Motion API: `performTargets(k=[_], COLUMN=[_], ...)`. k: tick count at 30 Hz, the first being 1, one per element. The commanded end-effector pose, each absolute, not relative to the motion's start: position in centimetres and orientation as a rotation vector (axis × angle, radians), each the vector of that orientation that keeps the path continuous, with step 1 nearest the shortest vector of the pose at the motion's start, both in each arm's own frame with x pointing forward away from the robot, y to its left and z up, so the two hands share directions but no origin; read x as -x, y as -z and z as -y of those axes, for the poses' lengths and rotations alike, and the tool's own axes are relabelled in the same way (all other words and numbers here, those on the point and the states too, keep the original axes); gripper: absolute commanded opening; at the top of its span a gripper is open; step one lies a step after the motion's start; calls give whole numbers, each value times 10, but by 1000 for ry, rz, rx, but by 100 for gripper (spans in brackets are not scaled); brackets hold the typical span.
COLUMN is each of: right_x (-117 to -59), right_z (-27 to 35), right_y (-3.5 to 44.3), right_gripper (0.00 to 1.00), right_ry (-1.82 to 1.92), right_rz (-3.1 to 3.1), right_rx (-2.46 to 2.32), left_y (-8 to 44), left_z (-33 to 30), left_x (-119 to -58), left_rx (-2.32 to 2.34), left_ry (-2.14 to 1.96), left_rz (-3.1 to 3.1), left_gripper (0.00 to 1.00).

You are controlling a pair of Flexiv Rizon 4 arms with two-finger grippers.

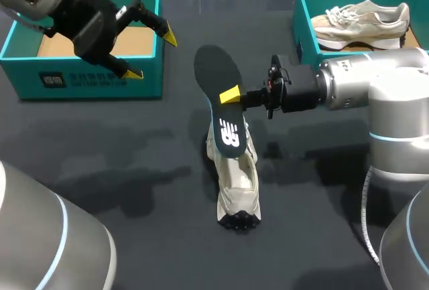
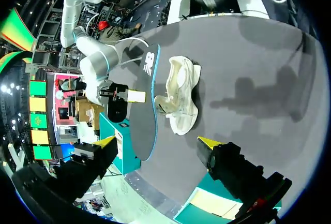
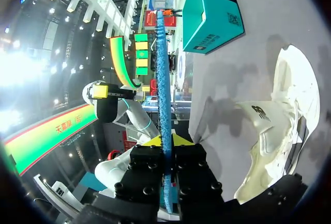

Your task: Take the shoe out of the shoebox, open the shoe tongue, remove and reinsert the insole, then place the shoe into the shoebox

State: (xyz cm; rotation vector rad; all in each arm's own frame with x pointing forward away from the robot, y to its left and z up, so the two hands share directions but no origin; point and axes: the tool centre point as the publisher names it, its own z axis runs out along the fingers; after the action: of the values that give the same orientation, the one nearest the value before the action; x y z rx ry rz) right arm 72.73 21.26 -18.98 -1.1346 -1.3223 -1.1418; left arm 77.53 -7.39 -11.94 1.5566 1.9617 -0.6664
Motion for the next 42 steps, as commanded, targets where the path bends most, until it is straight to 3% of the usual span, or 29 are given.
performTargets(k=[1,32,42], right_x=[-726,-726,-721], right_z=[-213,-213,-230], right_y=[190,190,187], right_gripper=[0,0,0], right_ry=[1143,1143,1260], right_rz=[1322,1322,1261], right_rx=[1137,1137,1241], left_y=[124,144,167], left_z=[71,76,95], left_x=[-770,-781,-770], left_rx=[-1434,-1457,-1266], left_ry=[771,948,983], left_rz=[-1822,-1646,-1560], left_gripper=[100,100,100])
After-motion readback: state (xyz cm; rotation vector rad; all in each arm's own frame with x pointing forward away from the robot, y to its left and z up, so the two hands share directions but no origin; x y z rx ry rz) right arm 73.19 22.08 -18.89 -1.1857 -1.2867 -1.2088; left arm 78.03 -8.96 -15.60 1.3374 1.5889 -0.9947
